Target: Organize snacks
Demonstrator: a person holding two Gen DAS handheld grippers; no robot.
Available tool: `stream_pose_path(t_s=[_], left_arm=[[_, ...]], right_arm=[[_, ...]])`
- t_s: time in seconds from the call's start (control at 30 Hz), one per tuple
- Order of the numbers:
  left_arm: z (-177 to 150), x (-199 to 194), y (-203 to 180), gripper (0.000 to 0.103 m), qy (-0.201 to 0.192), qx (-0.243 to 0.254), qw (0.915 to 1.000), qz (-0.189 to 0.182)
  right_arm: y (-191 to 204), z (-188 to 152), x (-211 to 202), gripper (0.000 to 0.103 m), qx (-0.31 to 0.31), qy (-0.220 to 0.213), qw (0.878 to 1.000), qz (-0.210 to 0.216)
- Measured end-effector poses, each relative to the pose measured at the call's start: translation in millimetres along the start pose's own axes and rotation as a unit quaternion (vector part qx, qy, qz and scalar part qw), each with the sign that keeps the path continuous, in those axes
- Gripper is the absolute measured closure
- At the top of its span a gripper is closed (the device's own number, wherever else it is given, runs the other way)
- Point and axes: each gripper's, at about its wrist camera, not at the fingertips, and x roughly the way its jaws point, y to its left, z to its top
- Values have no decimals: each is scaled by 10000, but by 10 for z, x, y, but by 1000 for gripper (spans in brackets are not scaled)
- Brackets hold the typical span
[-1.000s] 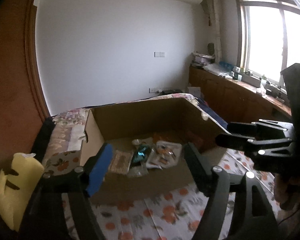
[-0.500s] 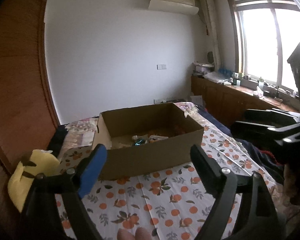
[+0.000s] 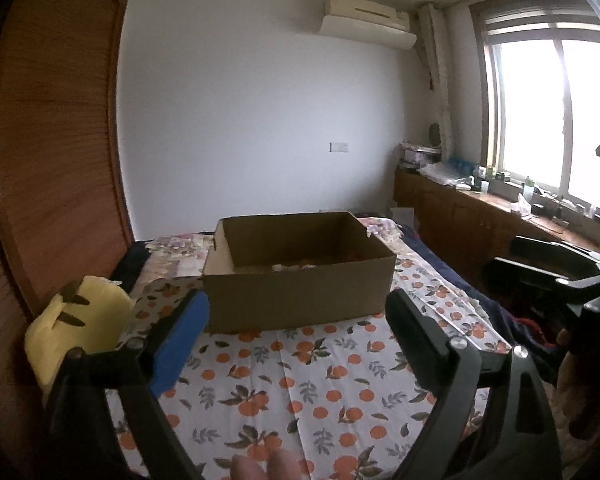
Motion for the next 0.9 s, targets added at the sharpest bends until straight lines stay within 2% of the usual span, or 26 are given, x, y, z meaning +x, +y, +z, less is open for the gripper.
stream_pose_path(t_s=[0.17,0.4,0.5,0.6,0.73,0.9], left_arm=[[-152,-174,-51,11,-42,144,9998,161],[-374,-382,-13,10,-113,38,9994,339],[-483,-444,-2,10,-134,35,9982,591],[-597,-456,10,10,-100,8,9964,838],[-789,-422,12,10,76,-31,9955,944],[-994,-393,18,10,193,-70,9947,1010]], right_arm=[[52,-143,-125,0,50,-89,9999,-67],[71,-446,-255,0,196,-180,9991,-333],[81,-568,-332,0,169,-291,9980,-538],[89,-674,-408,0,226,-398,9966,-682],[90,-794,-445,0,364,-345,9963,-696],[93,-931,-491,0,377,-399,9940,-945]])
